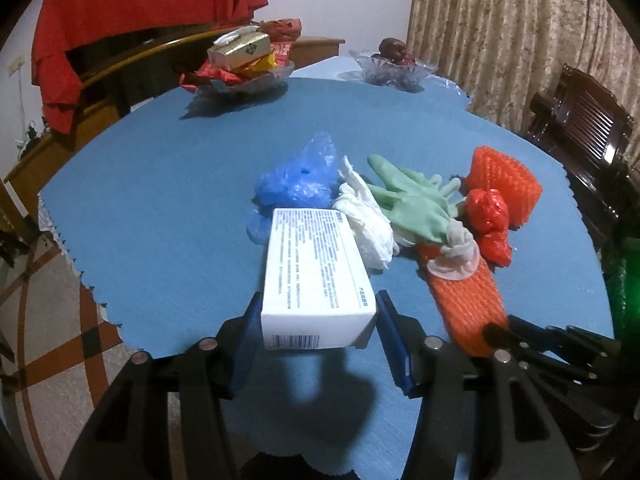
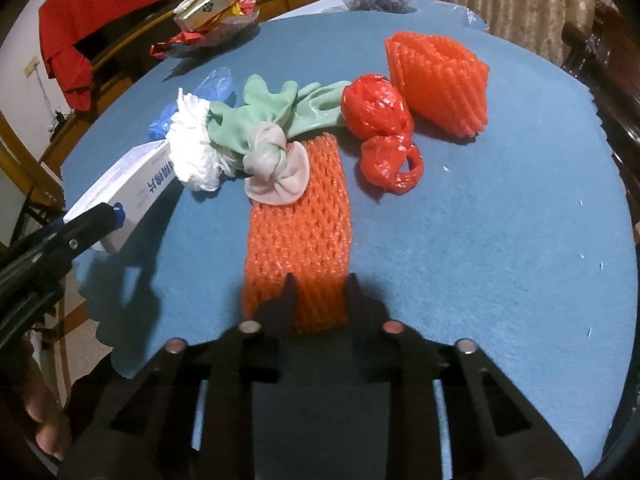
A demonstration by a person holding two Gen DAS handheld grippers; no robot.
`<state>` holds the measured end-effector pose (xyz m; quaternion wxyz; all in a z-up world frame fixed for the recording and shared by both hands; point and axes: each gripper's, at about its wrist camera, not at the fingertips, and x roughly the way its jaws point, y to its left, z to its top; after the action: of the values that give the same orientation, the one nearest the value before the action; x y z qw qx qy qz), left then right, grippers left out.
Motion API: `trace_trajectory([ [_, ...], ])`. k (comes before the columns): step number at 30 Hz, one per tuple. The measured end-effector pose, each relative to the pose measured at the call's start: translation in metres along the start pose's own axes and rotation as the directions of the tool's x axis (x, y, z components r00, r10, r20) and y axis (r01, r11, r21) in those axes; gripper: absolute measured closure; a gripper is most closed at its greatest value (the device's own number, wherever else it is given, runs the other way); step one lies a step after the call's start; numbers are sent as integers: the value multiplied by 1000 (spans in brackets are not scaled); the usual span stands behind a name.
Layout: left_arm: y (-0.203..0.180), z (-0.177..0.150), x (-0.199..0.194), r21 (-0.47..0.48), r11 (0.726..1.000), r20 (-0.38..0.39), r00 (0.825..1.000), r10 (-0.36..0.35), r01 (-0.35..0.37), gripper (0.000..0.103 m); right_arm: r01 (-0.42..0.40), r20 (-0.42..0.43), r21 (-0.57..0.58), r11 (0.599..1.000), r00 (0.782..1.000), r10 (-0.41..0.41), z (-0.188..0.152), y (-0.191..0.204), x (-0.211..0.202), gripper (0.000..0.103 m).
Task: Collect trash
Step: 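Grasp the white medicine box with the left tool while the right tool grasps the flat orange foam net, then carry the medicine box and foam net over the black trash bin with both tools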
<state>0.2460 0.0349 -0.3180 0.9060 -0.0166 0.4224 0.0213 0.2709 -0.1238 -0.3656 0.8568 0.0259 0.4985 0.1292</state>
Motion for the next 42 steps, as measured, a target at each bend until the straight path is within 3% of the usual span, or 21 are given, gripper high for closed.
trace_trajectory([
  [3,-2,2,-8,1,1000,18,1000,-2,2,49,-13,20,-7,1000,1000,13,2,0,-11,96],
  [19,-18,9,-46,26,999,74,997,-28,26,49,-48,122,33,998,992,44,8,-10,-67,96],
  [33,-69,8,-90,109,991,107,990,-95,84,49,5,219,96,995,975,-26,0,-50,-145,96],
  [42,-126,10,-113,176,975,116,980,-161,139,49,61,256,149,987,962,-98,-14,-95,-191,96],
])
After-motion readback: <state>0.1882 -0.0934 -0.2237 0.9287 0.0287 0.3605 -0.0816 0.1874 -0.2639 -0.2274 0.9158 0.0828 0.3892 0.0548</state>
